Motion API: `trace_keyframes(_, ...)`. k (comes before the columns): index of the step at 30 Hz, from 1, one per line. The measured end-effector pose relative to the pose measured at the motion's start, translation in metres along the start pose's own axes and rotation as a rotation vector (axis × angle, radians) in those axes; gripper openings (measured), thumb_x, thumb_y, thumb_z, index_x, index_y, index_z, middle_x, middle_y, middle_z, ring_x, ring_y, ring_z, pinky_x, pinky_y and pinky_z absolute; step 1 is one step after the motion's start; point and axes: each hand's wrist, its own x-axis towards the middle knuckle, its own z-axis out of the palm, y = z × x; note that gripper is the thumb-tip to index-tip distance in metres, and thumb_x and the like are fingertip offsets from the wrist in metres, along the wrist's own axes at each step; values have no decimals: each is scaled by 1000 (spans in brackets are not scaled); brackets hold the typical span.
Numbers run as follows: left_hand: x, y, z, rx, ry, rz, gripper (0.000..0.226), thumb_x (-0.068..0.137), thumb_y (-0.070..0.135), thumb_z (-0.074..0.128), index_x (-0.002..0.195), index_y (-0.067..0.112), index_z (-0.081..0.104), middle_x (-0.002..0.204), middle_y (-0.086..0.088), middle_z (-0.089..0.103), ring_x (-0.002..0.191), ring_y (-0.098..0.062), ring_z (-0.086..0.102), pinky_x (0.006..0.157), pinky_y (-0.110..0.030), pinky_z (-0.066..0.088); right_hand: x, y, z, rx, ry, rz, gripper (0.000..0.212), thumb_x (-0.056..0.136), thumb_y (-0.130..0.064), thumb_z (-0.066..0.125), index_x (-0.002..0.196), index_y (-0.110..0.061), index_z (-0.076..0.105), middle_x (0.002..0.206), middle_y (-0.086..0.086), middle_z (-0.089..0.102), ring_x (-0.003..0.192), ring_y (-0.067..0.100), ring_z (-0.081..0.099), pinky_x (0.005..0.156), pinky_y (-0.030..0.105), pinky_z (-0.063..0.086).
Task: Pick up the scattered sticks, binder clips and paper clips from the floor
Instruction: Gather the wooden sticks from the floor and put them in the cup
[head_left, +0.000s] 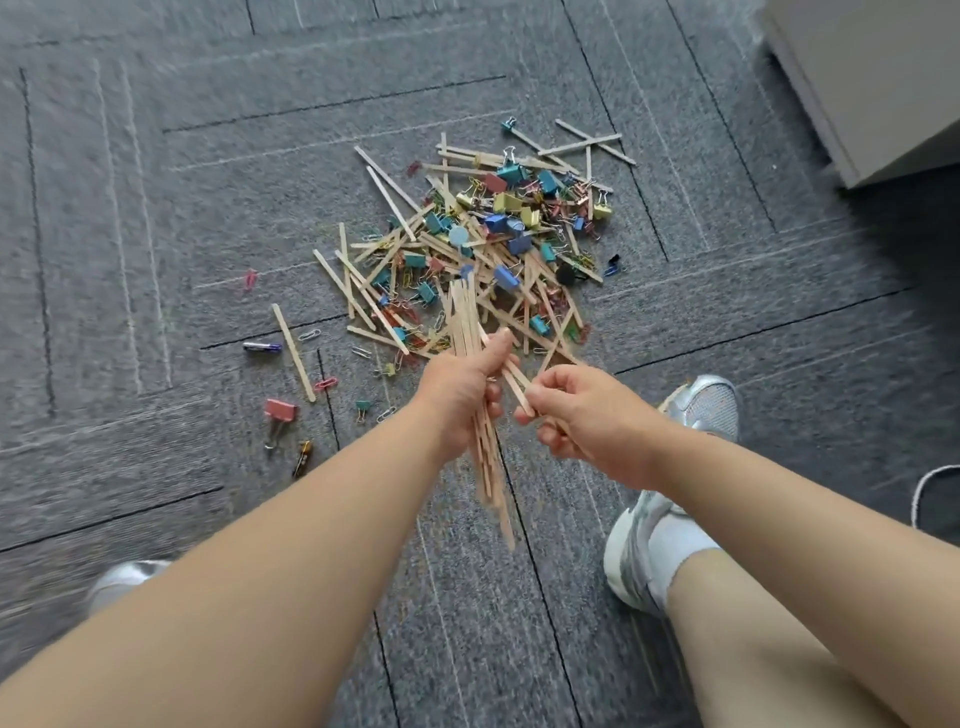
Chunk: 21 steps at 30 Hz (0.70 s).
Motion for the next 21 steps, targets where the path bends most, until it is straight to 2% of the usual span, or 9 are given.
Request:
trace_keyframes(3,10,0,-1,-7,40,3,31,81,34,71,76,6,60,48,3,46,41,-9,38,38,-18,37,12,5,-3,3,26,24,12,99,-16,48,90,-10,54,79,4,64,50,9,45,42,19,34)
trace_keyframes(6,23,-2,-5,22,97,11,36,77,35,74,81,4,57,47,2,47,40,-11,42,40,-21,40,27,14,-4,23,67,72,13,96,-18,54,86,-12,60,79,5,61,58,12,51,47,23,40)
trace_keyframes(8,33,-2,-8,28,117,23,38,78,34,74,90,2,58,47,2,49,39,-10,43,40,-22,41,37,14,-5,103,78,116,10,94,-17,57,89,-11,63,74,4,58,63,14,53,55,25,45)
trace_keyframes(10,41,3,-11,40,129,22,33,82,32,71,88,2,58,50,1,49,39,-10,44,40,-22,42,48,8,-6,211,70,158,11,93,-14,56,97,-6,64,75,4,59,67,14,55,62,26,50)
trace_keyframes(14,55,20,-24,158,165,7,36,87,31,65,100,-2,58,58,1,51,47,-10,45,45,-20,45,66,6,-15,359,91,187,15,93,-12,53,101,-4,63,79,7,60,68,14,57,60,22,51)
trace_keyframes(16,61,28,-31,213,221,10,39,87,33,65,104,-1,58,66,0,57,52,-11,48,50,-23,47,73,15,-24,309,183,195,15,94,-10,51,102,-4,63,81,8,60,65,13,56,58,21,50)
trace_keyframes(18,65,31,-33,223,248,2,35,88,34,64,100,2,59,73,-2,61,57,-12,50,56,-27,48,80,29,-35,229,309,209,15,95,-9,52,104,-3,62,83,10,60,64,14,55,55,21,48)
trace_keyframes(21,67,24,-28,217,231,-70,38,88,38,63,100,2,60,74,-4,62,61,-16,56,61,-32,52,89,45,-53,71,415,232,13,94,-10,56,101,-4,64,79,9,63,60,15,56,51,23,46)
